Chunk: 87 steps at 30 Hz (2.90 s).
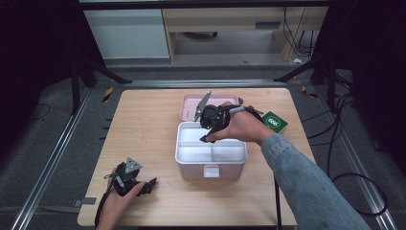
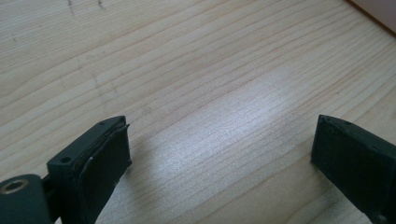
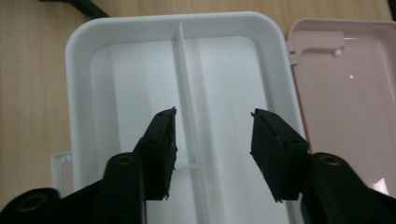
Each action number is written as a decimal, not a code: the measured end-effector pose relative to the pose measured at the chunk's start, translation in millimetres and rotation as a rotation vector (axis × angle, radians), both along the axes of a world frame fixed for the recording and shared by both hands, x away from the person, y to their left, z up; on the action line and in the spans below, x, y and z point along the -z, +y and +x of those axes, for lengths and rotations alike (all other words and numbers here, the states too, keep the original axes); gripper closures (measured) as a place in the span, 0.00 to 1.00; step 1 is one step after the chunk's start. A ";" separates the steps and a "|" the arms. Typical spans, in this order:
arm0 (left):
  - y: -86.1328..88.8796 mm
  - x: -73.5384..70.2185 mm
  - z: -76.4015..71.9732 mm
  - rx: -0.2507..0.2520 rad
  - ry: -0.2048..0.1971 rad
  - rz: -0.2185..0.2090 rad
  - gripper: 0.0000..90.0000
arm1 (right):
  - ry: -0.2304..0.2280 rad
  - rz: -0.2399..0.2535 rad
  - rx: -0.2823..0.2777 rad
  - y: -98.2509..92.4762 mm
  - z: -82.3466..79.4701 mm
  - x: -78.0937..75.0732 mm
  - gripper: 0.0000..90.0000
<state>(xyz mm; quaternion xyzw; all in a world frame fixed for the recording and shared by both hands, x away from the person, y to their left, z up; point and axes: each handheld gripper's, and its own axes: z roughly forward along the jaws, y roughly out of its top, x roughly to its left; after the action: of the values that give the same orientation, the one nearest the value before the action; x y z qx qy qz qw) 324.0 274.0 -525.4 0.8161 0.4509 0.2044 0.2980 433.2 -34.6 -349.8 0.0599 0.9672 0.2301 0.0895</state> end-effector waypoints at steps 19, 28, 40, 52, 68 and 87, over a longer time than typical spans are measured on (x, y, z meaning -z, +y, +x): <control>0.9 1.5 0.0 -0.005 0.011 -0.020 0.03 | 0.070 -0.136 -0.083 19.6 10.1 23.9 0.86; 1.6 1.7 0.9 -0.007 0.017 -0.022 0.02 | 0.091 -0.176 -0.103 18.8 14.8 30.4 0.88; 1.6 1.9 0.7 -0.009 0.017 -0.025 0.02 | 0.104 -0.231 -0.145 22.3 14.8 36.0 0.91; 1.5 1.8 0.7 -0.010 0.018 -0.024 0.02 | 0.112 -0.233 -0.146 23.3 18.3 38.9 0.98; 1.6 2.0 0.8 -0.012 0.018 -0.026 0.02 | 0.115 -0.186 -0.139 15.4 20.0 34.3 1.00; 1.6 1.9 0.9 -0.014 0.020 -0.025 0.02 | 0.045 -0.010 -0.080 -8.4 9.3 -4.6 1.00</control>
<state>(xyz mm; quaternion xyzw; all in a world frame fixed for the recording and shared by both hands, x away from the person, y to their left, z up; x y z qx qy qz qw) 324.9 275.6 -527.3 0.8112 0.4618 0.1928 0.3024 442.5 -43.0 -345.2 0.0256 0.9718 0.2271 0.0589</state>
